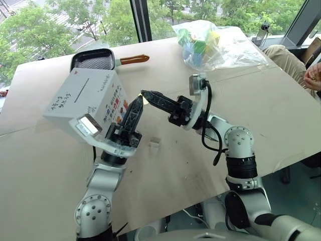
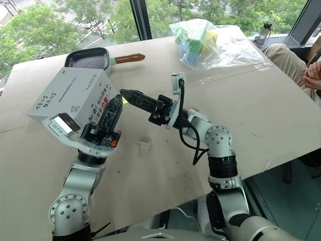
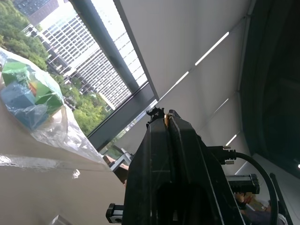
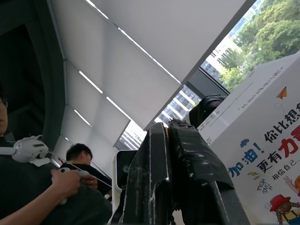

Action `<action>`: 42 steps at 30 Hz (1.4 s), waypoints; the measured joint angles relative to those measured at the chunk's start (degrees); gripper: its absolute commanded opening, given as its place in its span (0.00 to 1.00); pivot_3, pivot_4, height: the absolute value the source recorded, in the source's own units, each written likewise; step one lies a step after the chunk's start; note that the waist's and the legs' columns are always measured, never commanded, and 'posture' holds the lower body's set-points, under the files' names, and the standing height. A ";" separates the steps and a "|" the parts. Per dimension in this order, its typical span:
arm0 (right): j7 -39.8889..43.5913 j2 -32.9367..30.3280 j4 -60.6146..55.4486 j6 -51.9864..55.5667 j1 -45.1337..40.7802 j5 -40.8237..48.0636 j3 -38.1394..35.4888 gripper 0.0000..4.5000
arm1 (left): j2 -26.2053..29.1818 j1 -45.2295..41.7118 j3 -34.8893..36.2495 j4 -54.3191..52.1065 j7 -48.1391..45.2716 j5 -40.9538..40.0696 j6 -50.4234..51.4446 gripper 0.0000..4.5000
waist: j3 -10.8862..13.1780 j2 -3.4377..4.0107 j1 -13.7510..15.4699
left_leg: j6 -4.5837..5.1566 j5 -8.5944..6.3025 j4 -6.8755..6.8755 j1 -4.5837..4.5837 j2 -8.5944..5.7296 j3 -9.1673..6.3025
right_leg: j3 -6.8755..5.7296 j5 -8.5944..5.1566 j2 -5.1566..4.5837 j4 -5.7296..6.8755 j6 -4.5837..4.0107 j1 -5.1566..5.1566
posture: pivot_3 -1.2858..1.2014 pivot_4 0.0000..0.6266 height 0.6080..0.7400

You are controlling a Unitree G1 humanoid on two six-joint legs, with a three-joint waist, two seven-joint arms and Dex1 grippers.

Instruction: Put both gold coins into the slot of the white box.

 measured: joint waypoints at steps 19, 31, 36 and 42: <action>10.54 -14.19 1.45 -9.24 -3.90 -7.21 -0.94 0.92 | 20.37 -10.90 9.45 0.23 15.74 5.91 4.78 0.00 | 0.03 0.01 0.22 | 0.00 0.00 0.00 0.00 -0.04 -0.05 | -0.10 0.00 0.09 0.01 0.02 0.00 | 0.52 0.24 0.85; 32.78 -24.48 3.00 -35.95 -9.86 -31.70 12.06 0.92 | 47.62 -32.62 10.82 3.61 34.77 11.07 32.14 0.00 | 0.15 0.07 0.21 | -0.05 0.01 -0.10 -0.18 -0.04 -0.17 | -0.11 -0.01 -0.11 -0.13 0.05 -0.16 | 0.52 0.24 0.85; 33.92 -23.67 4.03 -36.53 -9.90 -31.75 11.98 0.92 | 47.94 -36.84 12.72 6.60 45.10 8.13 44.23 0.00 | 0.15 0.06 -0.01 | -0.11 0.04 -0.13 -0.39 -0.08 -0.18 | 0.04 -0.01 -0.10 0.02 0.05 -0.52 | 0.52 0.24 0.85; 34.56 -23.28 5.11 -37.66 -10.10 -32.04 11.88 0.92 | 47.83 -35.00 15.76 7.07 47.15 5.28 51.19 0.00 | 0.14 0.06 -0.05 | -0.18 0.07 -0.16 -0.39 -0.09 -0.21 | 0.06 -0.01 -0.09 0.04 0.04 -0.53 | 0.52 0.24 0.85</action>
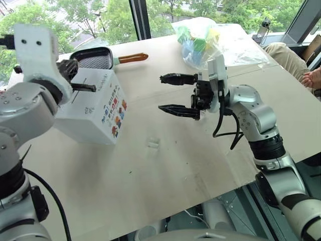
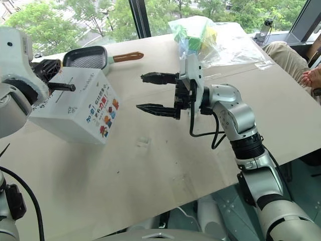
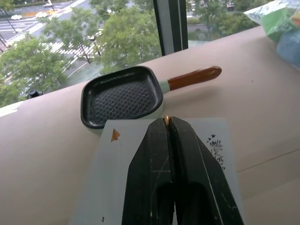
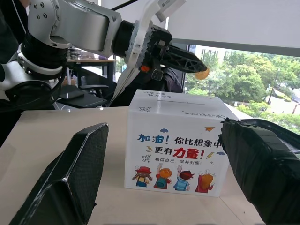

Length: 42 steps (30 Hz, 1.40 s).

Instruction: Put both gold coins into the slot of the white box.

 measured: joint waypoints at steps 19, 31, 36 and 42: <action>-0.04 0.87 0.87 -0.78 -1.63 -0.52 -0.83 0.92 | -1.09 7.83 3.69 -1.56 -6.80 4.59 4.04 0.00 | -0.03 0.00 -0.09 | -0.05 0.03 0.00 0.06 -0.04 0.03 | 0.07 0.01 -0.02 0.08 -0.01 0.01 | 0.52 0.24 0.85; 0.13 1.61 0.87 -0.77 -1.62 -0.52 -0.91 0.93 | -3.10 10.04 3.89 -2.33 -10.76 14.02 1.40 0.55 | -0.05 0.01 0.12 | -0.06 0.03 0.01 0.08 -0.06 0.02 | 0.08 0.02 -0.02 0.12 -0.02 0.02 | 0.52 0.24 0.85; 0.05 0.33 0.59 -0.48 -0.15 -0.58 -1.12 0.93 | -6.75 6.94 2.08 -2.92 -17.16 18.14 -8.00 0.99 | -0.08 -0.03 0.63 | -0.06 0.03 0.04 -0.04 -0.08 -0.07 | -0.03 0.02 -0.11 0.03 -0.02 0.02 | 0.52 0.24 0.85; 1.20 -5.99 -2.45 1.39 9.93 -0.64 -1.66 0.93 | -13.88 19.19 -5.07 -19.71 -33.24 9.25 -17.08 0.99 | -0.10 -0.06 0.73 | -0.01 0.01 0.02 -0.11 -0.08 0.10 | 0.00 0.01 -0.25 -0.07 -0.02 -0.05 | 0.52 0.24 0.85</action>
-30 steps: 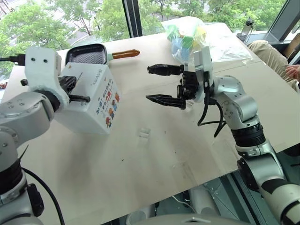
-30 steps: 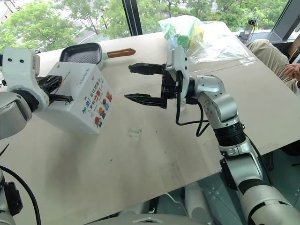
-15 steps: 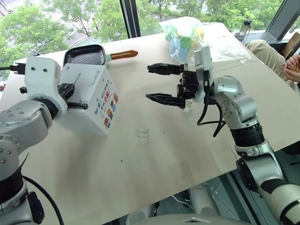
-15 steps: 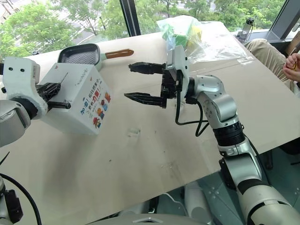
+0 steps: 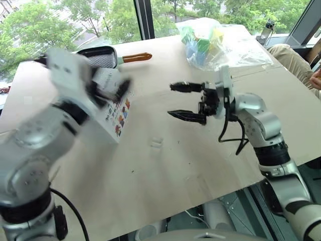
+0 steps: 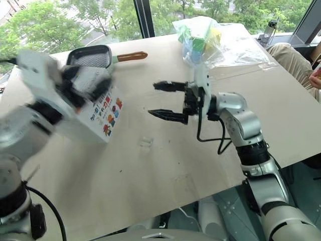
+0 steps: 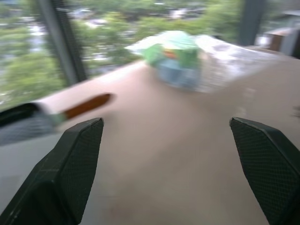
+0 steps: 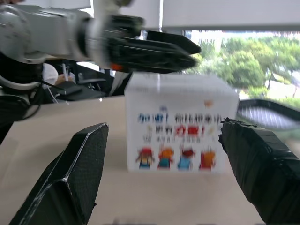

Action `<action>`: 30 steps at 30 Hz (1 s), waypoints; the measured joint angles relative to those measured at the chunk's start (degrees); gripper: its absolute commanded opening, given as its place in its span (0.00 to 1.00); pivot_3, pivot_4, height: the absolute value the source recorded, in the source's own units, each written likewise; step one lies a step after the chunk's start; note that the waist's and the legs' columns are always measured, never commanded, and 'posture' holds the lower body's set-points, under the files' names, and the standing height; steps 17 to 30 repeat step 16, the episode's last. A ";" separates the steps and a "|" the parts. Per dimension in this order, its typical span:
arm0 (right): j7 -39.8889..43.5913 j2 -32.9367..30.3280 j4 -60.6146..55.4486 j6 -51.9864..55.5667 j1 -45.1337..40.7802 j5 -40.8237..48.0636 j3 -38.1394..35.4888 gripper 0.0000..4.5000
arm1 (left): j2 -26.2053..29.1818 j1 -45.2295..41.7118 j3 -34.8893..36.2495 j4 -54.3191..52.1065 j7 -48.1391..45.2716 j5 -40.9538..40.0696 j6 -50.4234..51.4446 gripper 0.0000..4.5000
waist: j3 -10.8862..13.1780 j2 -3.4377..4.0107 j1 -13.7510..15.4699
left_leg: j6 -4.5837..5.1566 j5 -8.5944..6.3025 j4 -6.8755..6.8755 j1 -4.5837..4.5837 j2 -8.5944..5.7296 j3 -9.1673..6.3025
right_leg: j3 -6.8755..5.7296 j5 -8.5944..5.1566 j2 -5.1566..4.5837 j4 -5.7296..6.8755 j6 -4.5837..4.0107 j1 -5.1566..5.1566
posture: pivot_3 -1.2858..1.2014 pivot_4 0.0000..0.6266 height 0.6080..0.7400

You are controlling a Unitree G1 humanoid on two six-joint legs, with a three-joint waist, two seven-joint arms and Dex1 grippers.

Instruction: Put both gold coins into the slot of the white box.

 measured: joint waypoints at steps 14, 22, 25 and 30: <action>-0.62 -8.11 6.85 -14.88 25.73 -9.51 -3.74 0.93 | -9.25 34.00 -20.44 14.01 -16.66 31.63 -34.18 0.99 | 0.00 0.13 0.75 | 0.45 -0.19 0.18 1.35 0.27 0.78 | 0.12 -0.21 0.28 0.03 -0.08 1.32 | 0.52 0.24 0.85; -0.93 -8.17 8.87 -16.94 26.49 -10.40 -4.17 0.93 | -10.16 35.24 -20.34 15.87 -18.02 33.05 -37.25 0.99 | 0.00 0.14 0.75 | 0.44 -0.19 0.18 1.36 0.29 0.80 | 0.14 -0.13 0.29 0.05 0.00 1.31 | 0.52 0.24 0.85; -0.93 -8.17 8.87 -16.94 26.49 -10.40 -4.17 0.93 | -10.16 35.24 -20.34 15.87 -18.02 33.05 -37.25 0.99 | 0.00 0.14 0.75 | 0.44 -0.19 0.18 1.36 0.29 0.80 | 0.14 -0.13 0.29 0.05 0.00 1.31 | 0.52 0.24 0.85; -0.93 -8.17 8.87 -16.94 26.49 -10.40 -4.17 0.93 | -10.16 35.24 -20.34 15.87 -18.02 33.05 -37.25 0.99 | 0.00 0.14 0.75 | 0.44 -0.19 0.18 1.36 0.29 0.80 | 0.14 -0.13 0.29 0.05 0.00 1.31 | 0.52 0.24 0.85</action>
